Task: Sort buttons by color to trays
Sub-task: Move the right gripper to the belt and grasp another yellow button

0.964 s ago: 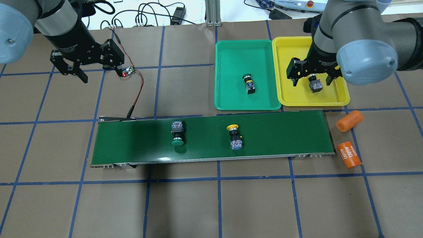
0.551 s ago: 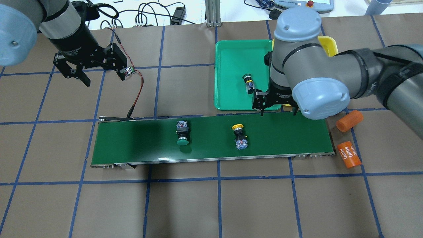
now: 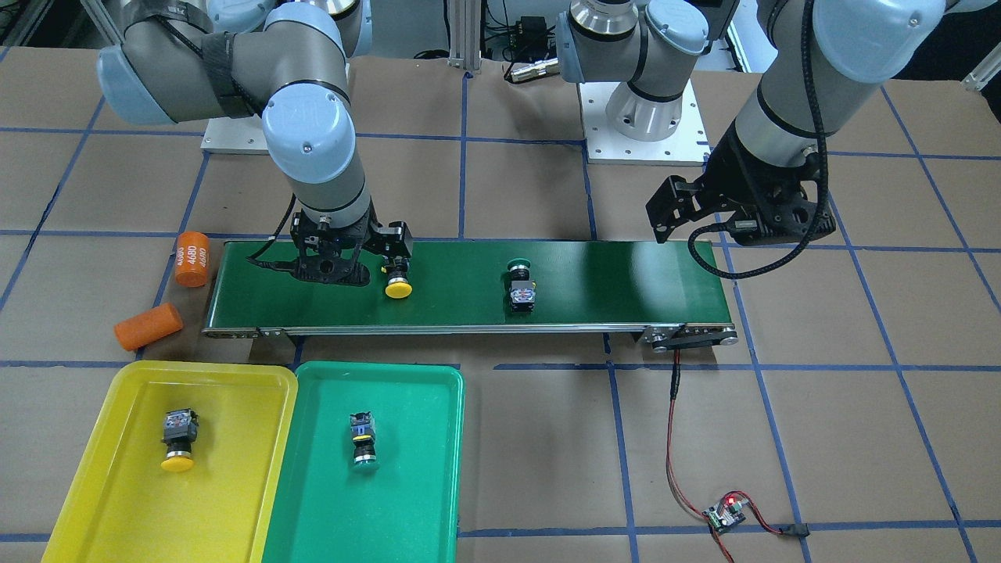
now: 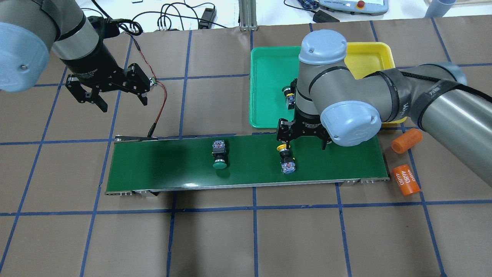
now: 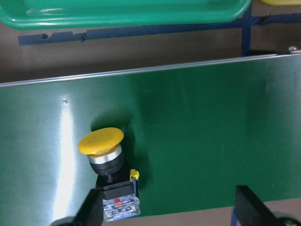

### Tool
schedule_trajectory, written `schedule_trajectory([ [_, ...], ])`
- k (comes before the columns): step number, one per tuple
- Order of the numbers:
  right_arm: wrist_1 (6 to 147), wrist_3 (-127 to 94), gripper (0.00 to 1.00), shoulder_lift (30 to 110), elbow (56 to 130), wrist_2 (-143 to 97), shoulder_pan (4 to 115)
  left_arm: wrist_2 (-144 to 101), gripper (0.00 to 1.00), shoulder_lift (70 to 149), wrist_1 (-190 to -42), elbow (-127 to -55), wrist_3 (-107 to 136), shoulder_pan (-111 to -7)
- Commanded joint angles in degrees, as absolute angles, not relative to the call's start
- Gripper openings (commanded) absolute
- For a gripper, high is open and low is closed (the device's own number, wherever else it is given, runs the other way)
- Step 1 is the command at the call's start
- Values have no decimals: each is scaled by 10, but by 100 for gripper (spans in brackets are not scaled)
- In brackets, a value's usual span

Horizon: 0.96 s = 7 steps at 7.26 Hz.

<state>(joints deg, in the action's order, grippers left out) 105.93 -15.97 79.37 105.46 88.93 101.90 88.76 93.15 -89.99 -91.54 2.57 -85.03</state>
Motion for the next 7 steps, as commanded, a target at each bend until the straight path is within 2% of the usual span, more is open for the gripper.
schedule_trajectory([
  [1,1057,-161,100,774,1055,885,1019,889,100,951,-910,-873,26,-847],
  [4,1053,-161,100,752,1064,885,1019,887,100,961,-925,-850,29,-847],
  [5,1052,-160,96,752,1067,887,1019,888,100,962,-925,-850,31,-847],
  [6,1055,-167,52,750,1069,888,1018,888,100,962,-925,-850,31,-847],
  [7,1050,-177,15,747,1069,893,1014,888,100,965,-925,-853,33,-847],
])
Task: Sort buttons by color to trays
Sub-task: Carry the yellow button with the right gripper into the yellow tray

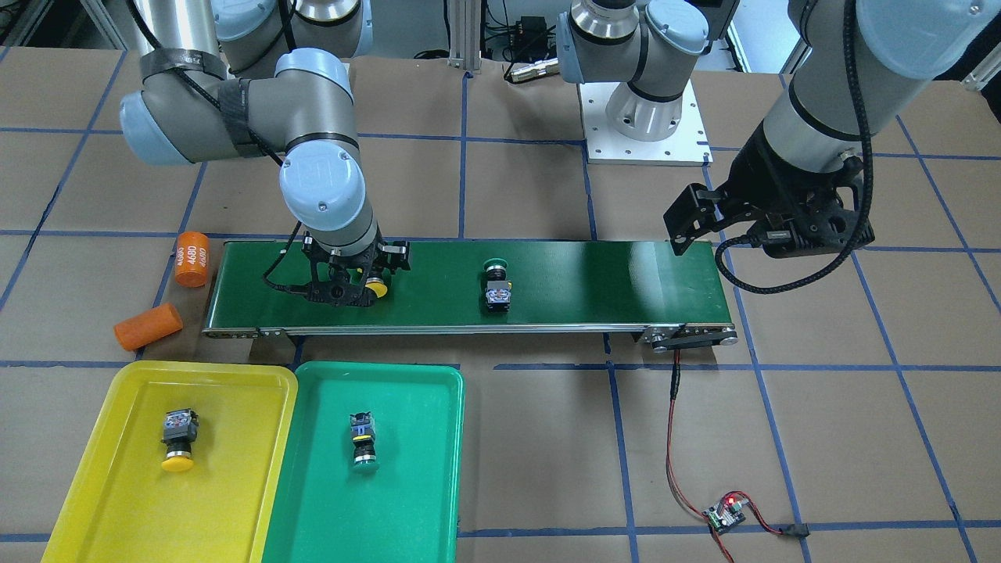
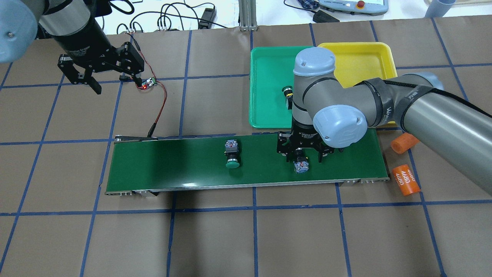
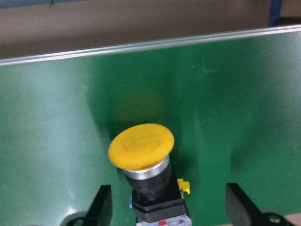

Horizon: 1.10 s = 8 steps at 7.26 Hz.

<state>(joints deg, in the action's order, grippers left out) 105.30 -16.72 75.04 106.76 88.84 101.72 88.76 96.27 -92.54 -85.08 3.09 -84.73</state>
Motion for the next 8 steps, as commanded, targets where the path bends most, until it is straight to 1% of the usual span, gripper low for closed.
schedule_trajectory([
  [1,1050,-178,0,748,1068,896,1014,885,100,965,-924,-849,33,-846],
  [3,1050,-178,0,752,1059,902,1013,885,100,972,-920,-849,34,-846],
  [4,1059,-167,0,752,1046,942,1001,881,100,966,-921,-847,34,-846],
  [5,1058,-167,0,752,1013,957,990,885,100,963,-924,-846,34,-846],
  [7,1124,-130,0,722,963,962,941,880,100,973,-919,-842,33,-845],
  [8,1156,-122,0,695,959,960,908,883,100,975,-920,-838,33,-845],
])
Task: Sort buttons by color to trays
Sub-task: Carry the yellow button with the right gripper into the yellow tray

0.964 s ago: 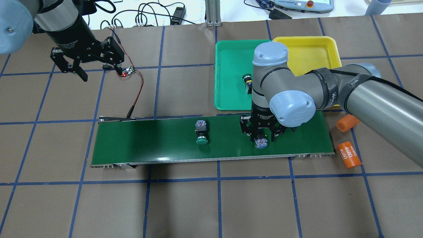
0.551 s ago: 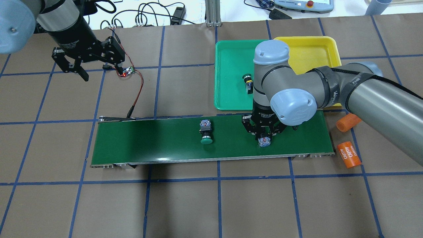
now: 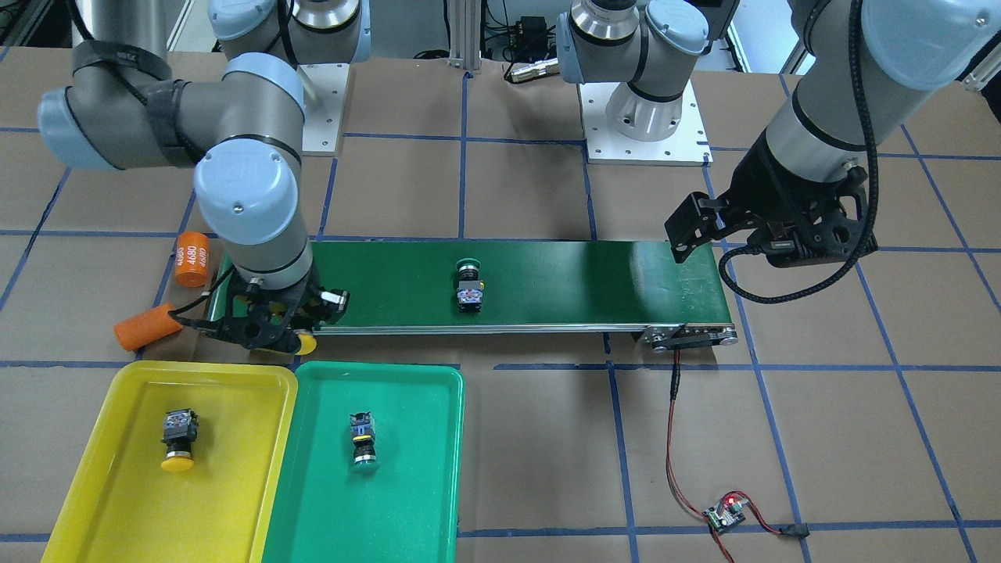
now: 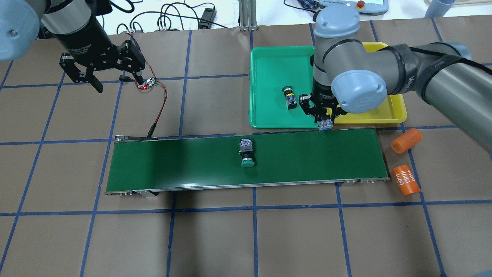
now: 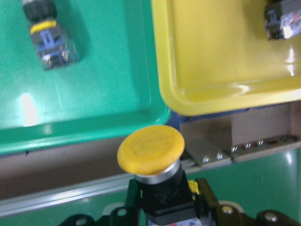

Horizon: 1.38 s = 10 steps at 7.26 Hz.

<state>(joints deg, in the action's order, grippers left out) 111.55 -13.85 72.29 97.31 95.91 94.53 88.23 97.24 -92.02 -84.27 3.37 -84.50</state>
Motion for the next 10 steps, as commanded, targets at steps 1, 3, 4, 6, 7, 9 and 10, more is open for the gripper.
schedule_trajectory([
  [1,1219,-74,0,667,958,968,884,880,100,975,-921,-837,33,-845],
  [3,1263,-44,0,634,956,974,861,882,100,971,-921,-831,33,-846],
  [4,1280,-44,6,625,954,974,858,882,100,968,-922,-831,33,-847],
  [6,1285,-46,100,629,954,972,854,882,100,968,-921,-831,33,-847],
  [7,1284,-47,100,641,957,971,856,883,100,962,-921,-831,33,-847],
  [9,1249,-54,100,673,962,964,861,882,100,961,-921,-831,33,-847],
  [10,1187,-73,100,712,967,941,875,879,100,962,-921,-831,33,-847],
])
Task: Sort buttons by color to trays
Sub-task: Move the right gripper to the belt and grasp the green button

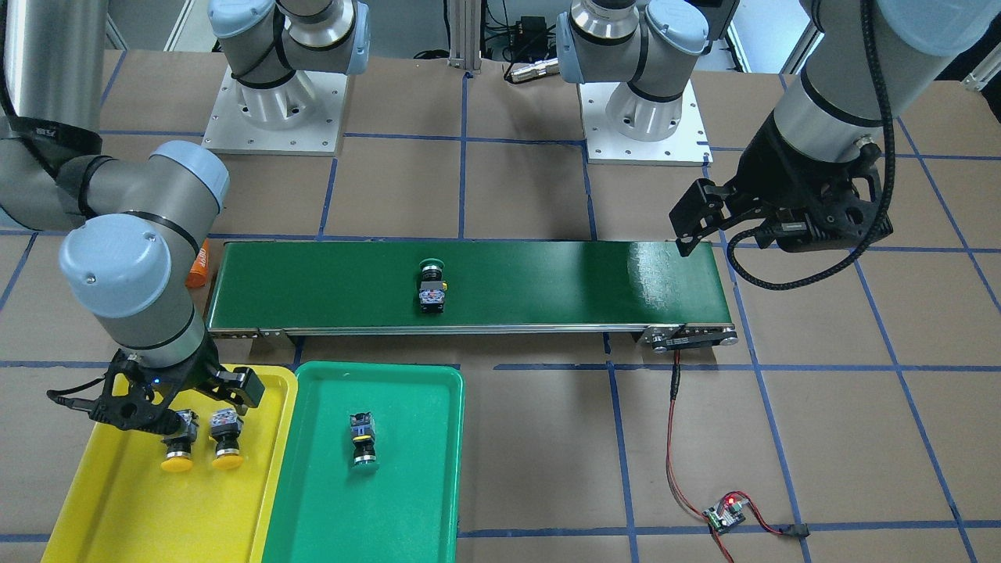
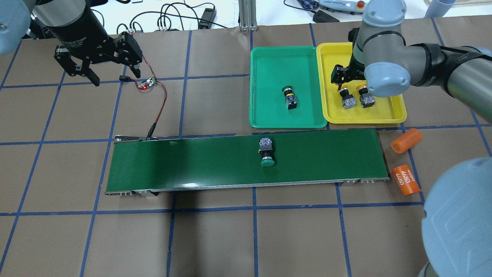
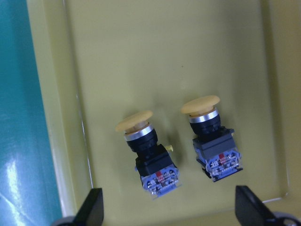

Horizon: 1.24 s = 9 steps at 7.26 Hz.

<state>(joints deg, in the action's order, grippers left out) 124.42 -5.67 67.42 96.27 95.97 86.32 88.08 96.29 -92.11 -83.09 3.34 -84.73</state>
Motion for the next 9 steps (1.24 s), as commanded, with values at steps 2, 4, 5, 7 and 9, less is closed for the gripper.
schedule_trajectory([
  [2,1148,-175,100,764,995,910,958,879,100,962,-920,-831,33,-847],
  [4,1144,-265,100,764,1009,909,1030,879,100,964,-920,-831,33,-847],
  [5,1141,-269,100,754,1013,908,1051,880,100,959,-920,-830,33,-846],
  [7,1140,-268,100,736,1038,911,1060,881,100,960,-920,-831,33,-846],
  [9,1136,-264,100,729,1045,913,1059,878,100,964,-920,-830,33,-846],
])
